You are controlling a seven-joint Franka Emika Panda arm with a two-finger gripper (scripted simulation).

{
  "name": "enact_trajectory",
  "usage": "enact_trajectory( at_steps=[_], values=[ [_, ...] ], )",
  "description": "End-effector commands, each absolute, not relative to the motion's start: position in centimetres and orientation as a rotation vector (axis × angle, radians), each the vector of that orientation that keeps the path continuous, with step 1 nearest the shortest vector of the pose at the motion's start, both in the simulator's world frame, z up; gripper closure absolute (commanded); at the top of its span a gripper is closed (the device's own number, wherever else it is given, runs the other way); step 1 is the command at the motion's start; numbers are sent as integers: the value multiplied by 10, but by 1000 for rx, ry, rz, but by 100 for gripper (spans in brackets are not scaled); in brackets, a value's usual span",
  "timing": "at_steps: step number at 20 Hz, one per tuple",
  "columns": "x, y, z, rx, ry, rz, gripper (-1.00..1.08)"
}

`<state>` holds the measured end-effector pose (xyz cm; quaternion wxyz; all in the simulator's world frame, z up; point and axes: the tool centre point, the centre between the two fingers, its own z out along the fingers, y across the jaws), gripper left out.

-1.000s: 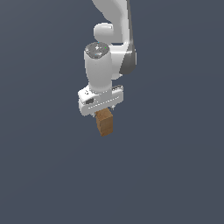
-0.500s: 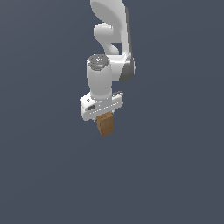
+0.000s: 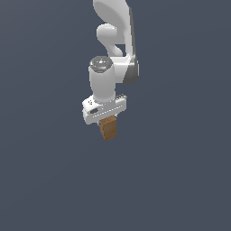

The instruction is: Pick up the object and move it to a goal position.

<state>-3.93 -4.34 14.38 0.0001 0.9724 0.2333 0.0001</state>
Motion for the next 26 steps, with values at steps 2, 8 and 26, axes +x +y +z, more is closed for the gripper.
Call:
enact_trajectory(
  at_steps=[2, 8, 26],
  values=[
    [-39, -43, 144, 3055, 734, 0, 108],
    [-43, -35, 155, 3054, 733, 0, 108],
    [-77, 46, 271, 3053, 734, 0, 108]
  ],
)
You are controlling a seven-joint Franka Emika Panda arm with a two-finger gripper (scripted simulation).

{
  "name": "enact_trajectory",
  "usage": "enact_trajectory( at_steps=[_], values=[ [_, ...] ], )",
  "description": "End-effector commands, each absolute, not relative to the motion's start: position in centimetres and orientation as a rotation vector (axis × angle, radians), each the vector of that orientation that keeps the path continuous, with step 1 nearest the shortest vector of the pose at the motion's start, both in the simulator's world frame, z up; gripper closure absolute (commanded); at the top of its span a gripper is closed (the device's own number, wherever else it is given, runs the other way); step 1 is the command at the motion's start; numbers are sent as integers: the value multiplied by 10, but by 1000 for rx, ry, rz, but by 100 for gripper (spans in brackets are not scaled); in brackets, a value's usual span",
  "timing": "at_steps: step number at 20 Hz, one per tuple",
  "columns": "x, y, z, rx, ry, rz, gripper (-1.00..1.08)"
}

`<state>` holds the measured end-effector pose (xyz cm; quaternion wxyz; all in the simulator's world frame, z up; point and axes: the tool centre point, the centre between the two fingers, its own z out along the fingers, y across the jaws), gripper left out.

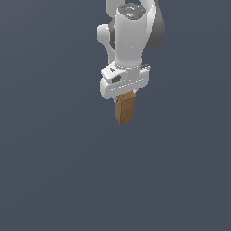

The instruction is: Pick up the object and move it to a goal position.

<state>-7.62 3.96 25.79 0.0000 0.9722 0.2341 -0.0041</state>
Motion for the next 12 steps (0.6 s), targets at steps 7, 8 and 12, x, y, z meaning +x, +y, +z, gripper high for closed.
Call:
enact_trajectory(
  at_steps=[7, 8, 12],
  values=[
    [-82, 62, 294, 3053, 735, -1, 108],
    [-82, 63, 295, 3054, 735, 0, 108],
    [-81, 63, 294, 3054, 735, 0, 108]
  ],
)
